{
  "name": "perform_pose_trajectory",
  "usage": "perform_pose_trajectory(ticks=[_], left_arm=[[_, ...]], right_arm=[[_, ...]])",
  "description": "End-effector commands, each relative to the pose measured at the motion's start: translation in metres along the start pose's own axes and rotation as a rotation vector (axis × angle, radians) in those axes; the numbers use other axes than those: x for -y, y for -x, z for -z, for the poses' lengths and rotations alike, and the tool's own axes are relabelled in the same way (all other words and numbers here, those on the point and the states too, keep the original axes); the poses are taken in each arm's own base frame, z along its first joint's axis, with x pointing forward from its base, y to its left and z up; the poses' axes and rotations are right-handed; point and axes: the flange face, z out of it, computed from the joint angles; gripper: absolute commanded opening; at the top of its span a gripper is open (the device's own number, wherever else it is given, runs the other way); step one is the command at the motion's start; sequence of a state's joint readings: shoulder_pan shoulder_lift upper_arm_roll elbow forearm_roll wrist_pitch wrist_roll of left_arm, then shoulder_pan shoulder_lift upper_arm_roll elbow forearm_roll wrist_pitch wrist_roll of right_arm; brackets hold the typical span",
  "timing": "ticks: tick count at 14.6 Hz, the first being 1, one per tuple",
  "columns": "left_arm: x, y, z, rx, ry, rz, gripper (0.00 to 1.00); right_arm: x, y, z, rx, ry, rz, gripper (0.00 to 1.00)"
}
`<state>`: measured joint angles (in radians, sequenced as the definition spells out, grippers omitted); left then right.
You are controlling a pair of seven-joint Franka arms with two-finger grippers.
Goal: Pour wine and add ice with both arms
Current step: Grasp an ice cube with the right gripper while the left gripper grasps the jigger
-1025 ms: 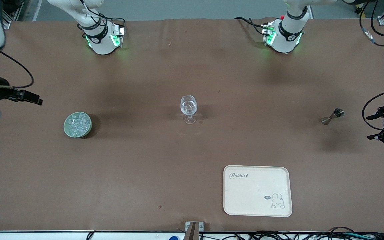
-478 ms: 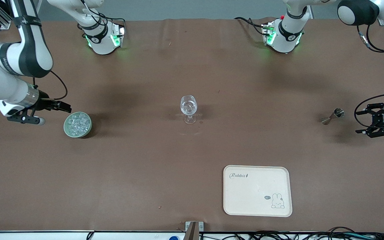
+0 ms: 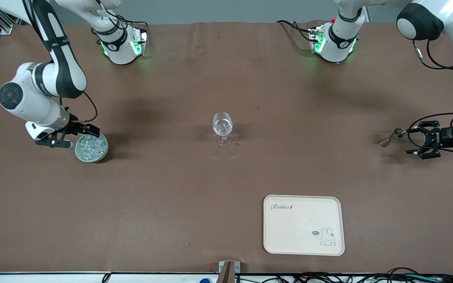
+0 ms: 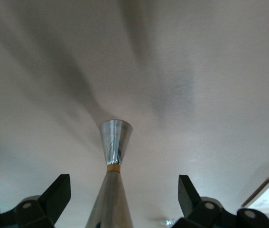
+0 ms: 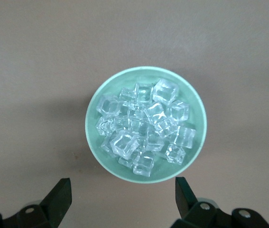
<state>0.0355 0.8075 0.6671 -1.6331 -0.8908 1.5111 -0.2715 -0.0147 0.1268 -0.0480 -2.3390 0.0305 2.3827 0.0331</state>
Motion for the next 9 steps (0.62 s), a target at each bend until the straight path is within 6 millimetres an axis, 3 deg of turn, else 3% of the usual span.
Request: perform_pose_trajectory(ticks=[1,4,9], left_arm=[[0.012,-0.013,-0.015,0.066,0.021,0.011,1.0],[0.015,-0.013,-0.022,0.101,0.028,0.027,1.0],[0.024,-0.014,-0.035,0.167,0.051,0.065,1.0]], right_arm=[[0.0,0.003,-0.022,-0.017,0.011,0.015,0.9],[0.0,0.002,-0.035,-0.024,0.012,0.015,0.81],[0.001,0.006,-0.054,-0.03,0.015,0.018,0.76]])
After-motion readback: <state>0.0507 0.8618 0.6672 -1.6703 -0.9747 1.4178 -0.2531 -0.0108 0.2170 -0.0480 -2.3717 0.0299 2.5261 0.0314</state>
